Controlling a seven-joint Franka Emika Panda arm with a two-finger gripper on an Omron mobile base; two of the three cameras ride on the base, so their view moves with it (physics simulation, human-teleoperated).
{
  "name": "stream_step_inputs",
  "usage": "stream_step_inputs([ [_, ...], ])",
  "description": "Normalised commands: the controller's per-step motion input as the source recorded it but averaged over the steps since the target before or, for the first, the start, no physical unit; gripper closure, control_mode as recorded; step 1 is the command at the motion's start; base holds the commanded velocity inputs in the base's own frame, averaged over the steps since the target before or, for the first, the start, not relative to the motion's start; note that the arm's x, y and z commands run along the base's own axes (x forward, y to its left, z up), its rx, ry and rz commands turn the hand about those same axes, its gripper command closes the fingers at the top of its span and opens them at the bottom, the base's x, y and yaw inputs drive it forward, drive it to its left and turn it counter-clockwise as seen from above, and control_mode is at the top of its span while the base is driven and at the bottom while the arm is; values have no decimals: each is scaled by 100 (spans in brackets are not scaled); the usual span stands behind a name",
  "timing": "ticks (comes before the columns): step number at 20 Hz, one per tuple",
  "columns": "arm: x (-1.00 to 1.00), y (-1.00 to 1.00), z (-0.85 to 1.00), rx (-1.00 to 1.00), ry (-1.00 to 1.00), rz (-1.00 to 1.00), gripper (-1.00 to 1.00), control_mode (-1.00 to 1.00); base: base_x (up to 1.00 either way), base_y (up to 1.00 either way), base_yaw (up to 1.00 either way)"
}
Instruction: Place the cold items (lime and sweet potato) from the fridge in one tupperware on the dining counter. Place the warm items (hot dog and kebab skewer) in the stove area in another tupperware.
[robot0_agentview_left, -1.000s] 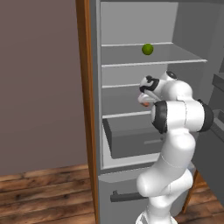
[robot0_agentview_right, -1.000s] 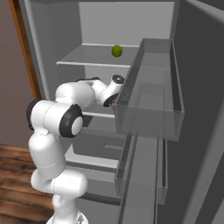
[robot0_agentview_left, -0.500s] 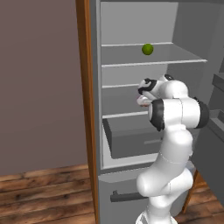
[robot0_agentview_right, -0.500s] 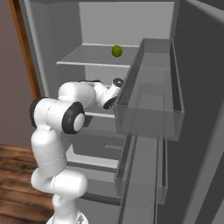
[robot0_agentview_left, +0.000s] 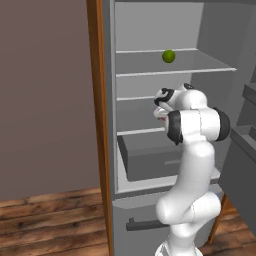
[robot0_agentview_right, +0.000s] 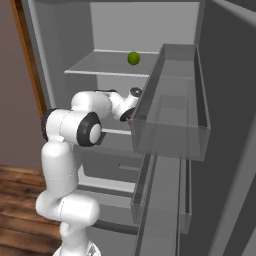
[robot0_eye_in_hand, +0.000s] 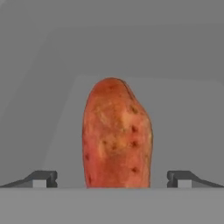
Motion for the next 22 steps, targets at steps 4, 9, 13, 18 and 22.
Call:
stream_step_inputs([
  [4,16,-7,-18,0,0,0,-100,-100,0,0,0],
  [9,5,-5,-20,-1,-1,0,-100,-100,0,0,0],
  [13,0,0,-27,-3,-6,0,-100,-100,0,0,0],
  [18,-1,21,-45,-11,-10,0,100,-100,0,0,0],
  [22,-1,19,-22,-2,0,0,100,-100,0,0,0],
])
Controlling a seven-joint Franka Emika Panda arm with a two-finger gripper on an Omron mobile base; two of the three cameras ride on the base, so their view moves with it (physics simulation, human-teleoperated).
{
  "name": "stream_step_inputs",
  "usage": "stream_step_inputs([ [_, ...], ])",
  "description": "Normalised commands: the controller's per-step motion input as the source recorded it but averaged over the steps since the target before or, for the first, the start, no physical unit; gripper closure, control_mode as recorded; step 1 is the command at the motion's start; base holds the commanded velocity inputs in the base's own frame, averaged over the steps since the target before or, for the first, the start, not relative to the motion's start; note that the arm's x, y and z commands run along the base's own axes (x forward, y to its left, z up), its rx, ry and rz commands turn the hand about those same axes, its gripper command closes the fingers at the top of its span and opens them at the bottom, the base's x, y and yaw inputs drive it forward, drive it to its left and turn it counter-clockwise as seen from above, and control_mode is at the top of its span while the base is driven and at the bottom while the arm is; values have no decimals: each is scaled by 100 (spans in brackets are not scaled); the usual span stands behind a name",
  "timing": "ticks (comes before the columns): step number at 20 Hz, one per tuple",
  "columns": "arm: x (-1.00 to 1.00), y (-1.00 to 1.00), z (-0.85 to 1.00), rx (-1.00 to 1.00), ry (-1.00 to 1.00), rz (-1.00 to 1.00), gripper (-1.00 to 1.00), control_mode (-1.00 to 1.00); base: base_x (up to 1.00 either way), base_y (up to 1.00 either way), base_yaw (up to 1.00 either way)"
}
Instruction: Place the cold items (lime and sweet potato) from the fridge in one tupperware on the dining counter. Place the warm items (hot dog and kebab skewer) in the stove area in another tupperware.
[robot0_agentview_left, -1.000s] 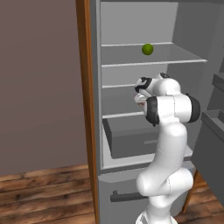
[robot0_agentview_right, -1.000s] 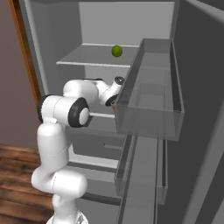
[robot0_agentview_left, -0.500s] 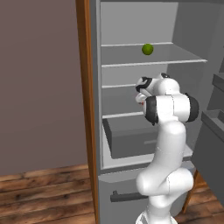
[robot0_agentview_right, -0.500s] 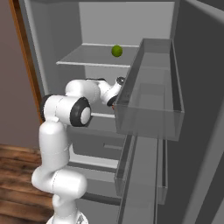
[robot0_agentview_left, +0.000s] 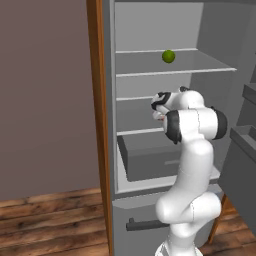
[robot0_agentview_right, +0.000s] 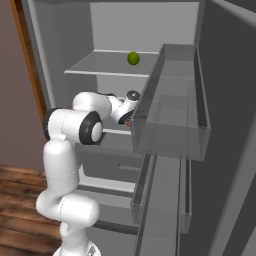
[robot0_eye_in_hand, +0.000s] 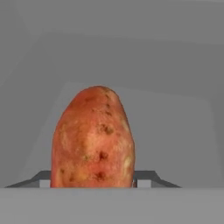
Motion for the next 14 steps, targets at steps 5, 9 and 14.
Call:
stream_step_inputs([
  [5,-35,4,7,0,-6,-5,100,-100,0,0,0],
  [9,-73,0,36,0,-10,-13,100,-100,0,0,0],
  [14,-88,4,58,0,-7,-16,100,-100,0,0,0],
])
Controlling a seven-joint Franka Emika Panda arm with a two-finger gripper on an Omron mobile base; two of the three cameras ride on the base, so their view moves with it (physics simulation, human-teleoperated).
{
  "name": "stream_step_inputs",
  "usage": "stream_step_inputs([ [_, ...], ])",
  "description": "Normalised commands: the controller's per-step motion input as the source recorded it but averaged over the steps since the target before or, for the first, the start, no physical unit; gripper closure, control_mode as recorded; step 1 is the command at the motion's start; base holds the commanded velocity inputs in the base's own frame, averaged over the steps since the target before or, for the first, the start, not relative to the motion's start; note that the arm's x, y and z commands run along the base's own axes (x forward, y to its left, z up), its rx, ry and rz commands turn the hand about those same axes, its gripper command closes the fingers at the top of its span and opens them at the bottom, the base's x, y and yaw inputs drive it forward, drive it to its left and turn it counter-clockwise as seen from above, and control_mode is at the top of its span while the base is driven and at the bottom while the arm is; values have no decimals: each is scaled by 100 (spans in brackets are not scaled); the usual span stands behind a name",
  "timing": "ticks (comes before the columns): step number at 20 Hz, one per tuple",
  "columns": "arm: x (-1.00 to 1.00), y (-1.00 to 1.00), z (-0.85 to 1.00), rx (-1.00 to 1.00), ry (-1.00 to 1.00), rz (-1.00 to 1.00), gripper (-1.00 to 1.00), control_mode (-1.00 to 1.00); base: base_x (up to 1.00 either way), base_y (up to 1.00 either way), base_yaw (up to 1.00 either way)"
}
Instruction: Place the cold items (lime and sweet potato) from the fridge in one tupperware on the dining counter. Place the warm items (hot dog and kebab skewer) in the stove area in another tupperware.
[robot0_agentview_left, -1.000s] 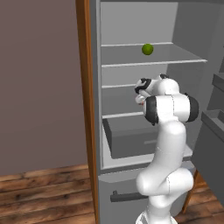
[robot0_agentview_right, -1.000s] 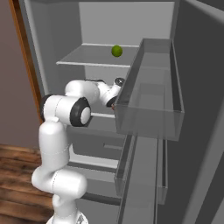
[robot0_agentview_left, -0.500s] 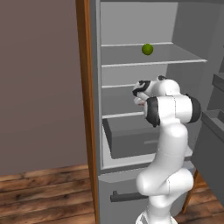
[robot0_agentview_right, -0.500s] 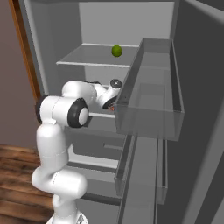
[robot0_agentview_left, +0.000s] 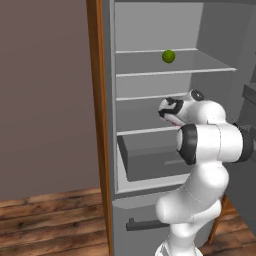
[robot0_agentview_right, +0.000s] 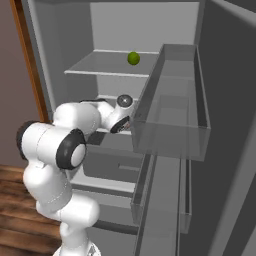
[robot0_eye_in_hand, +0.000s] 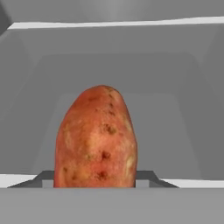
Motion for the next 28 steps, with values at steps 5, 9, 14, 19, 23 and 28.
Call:
stream_step_inputs([
  [5,-77,13,83,-2,0,-12,100,-100,0,0,0],
  [9,-66,14,87,-3,5,-5,100,-100,0,0,0],
  [14,-77,17,60,-6,0,-2,100,-100,0,0,0],
  [19,-99,16,43,-5,0,-2,100,-100,0,0,0],
  [23,-100,6,39,0,0,-3,100,-100,0,0,0],
  [28,-100,0,44,0,0,0,100,-100,0,0,0],
])
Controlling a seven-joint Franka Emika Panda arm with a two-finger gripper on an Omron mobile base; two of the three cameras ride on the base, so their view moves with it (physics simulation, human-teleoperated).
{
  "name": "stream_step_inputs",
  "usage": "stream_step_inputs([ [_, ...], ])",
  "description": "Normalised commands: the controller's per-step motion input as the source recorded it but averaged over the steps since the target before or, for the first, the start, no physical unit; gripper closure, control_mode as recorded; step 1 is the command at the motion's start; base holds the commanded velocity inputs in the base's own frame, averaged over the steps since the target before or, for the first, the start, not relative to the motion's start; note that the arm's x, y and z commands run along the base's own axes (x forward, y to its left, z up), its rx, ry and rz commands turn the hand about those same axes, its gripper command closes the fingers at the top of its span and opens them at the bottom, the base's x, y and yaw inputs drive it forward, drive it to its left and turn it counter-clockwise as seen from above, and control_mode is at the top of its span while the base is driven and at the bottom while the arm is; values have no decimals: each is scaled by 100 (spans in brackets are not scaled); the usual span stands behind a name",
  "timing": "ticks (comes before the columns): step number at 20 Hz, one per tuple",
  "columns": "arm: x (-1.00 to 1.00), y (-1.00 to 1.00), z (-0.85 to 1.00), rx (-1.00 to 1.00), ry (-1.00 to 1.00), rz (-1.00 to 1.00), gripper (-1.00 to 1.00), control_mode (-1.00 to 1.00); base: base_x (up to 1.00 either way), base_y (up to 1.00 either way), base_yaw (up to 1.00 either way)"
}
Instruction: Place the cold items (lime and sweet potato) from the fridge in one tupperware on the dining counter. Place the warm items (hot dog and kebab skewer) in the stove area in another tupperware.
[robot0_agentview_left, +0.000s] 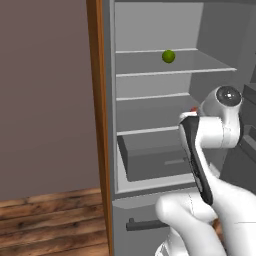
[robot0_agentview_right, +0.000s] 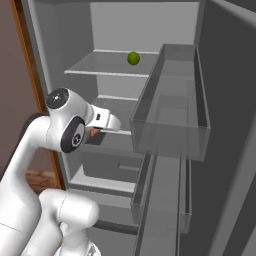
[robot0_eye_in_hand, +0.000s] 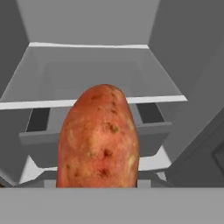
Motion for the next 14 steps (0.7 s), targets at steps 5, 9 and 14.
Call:
stream_step_inputs([
  [5,-96,0,55,0,1,0,100,-100,0,0,0],
  [9,-86,0,58,0,5,0,100,-100,0,0,0],
  [14,-78,3,41,0,10,0,100,-100,0,0,0],
])
